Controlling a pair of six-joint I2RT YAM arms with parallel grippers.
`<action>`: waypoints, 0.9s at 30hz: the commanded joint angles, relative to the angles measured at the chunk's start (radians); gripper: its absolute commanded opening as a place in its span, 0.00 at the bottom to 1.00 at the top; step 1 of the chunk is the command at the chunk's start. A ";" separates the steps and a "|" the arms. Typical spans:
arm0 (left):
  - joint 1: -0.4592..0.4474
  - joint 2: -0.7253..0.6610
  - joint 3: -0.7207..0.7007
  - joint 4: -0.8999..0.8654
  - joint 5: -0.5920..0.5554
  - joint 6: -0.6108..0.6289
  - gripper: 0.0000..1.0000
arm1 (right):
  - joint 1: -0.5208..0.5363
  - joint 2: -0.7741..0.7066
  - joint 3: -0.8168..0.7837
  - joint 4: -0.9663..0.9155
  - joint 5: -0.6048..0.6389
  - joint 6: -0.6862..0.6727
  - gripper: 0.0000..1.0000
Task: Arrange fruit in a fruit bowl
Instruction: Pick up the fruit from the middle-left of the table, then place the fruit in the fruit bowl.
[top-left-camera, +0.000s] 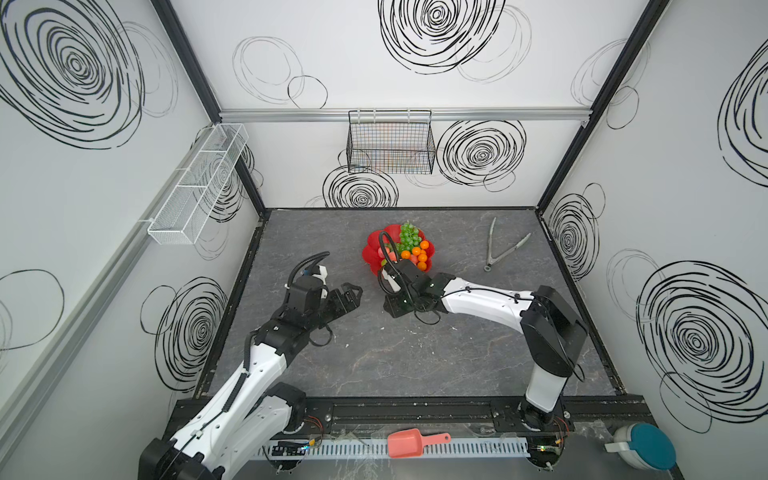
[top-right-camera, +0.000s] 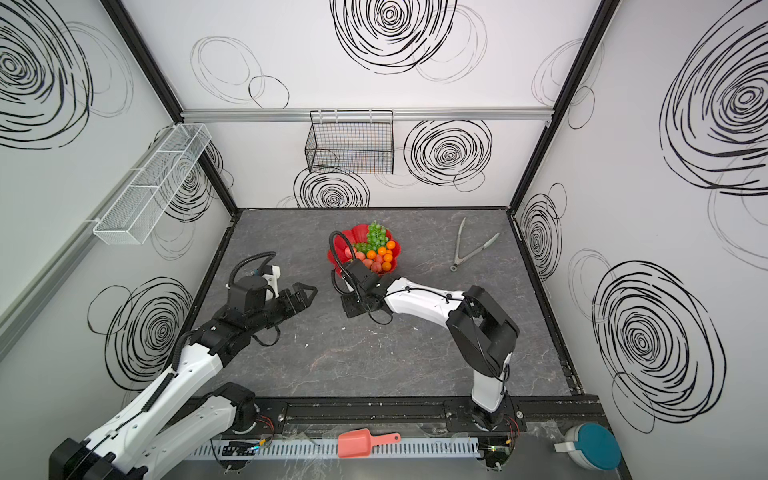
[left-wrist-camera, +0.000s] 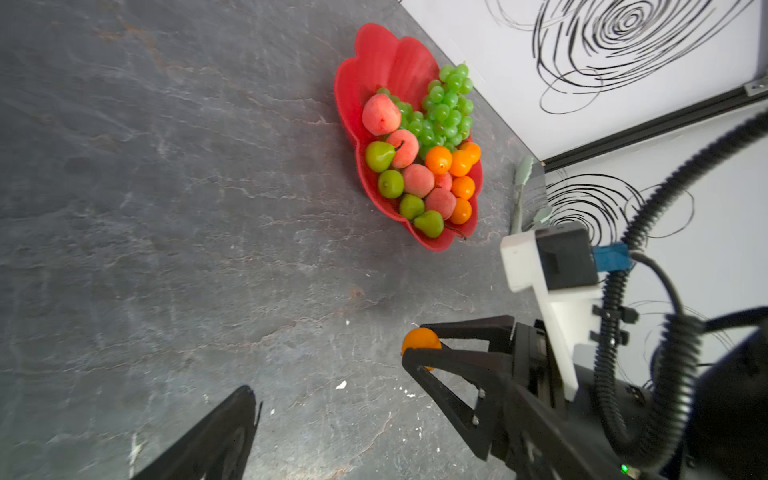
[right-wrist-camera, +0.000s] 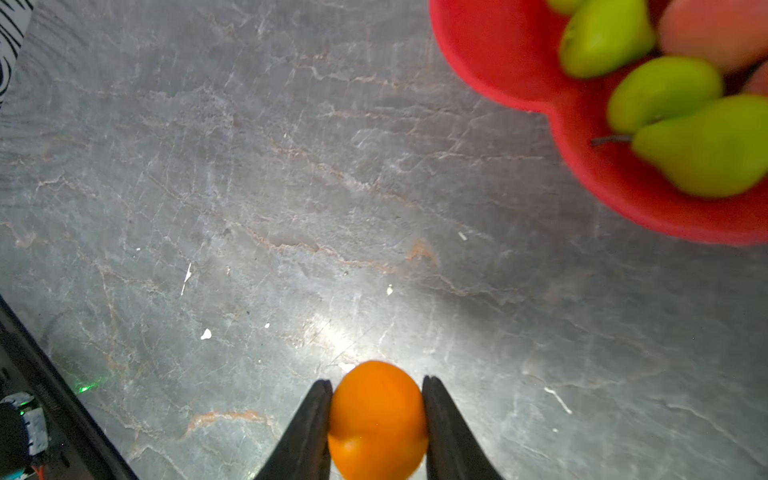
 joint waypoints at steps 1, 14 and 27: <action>-0.034 0.032 0.048 0.137 -0.022 -0.023 0.96 | -0.045 -0.045 0.018 -0.037 0.018 -0.028 0.35; -0.070 0.225 0.150 0.258 0.024 0.036 0.96 | -0.232 0.002 0.181 -0.097 0.026 -0.086 0.35; -0.071 0.354 0.211 0.289 0.095 0.091 0.96 | -0.323 0.162 0.342 -0.121 0.055 -0.125 0.35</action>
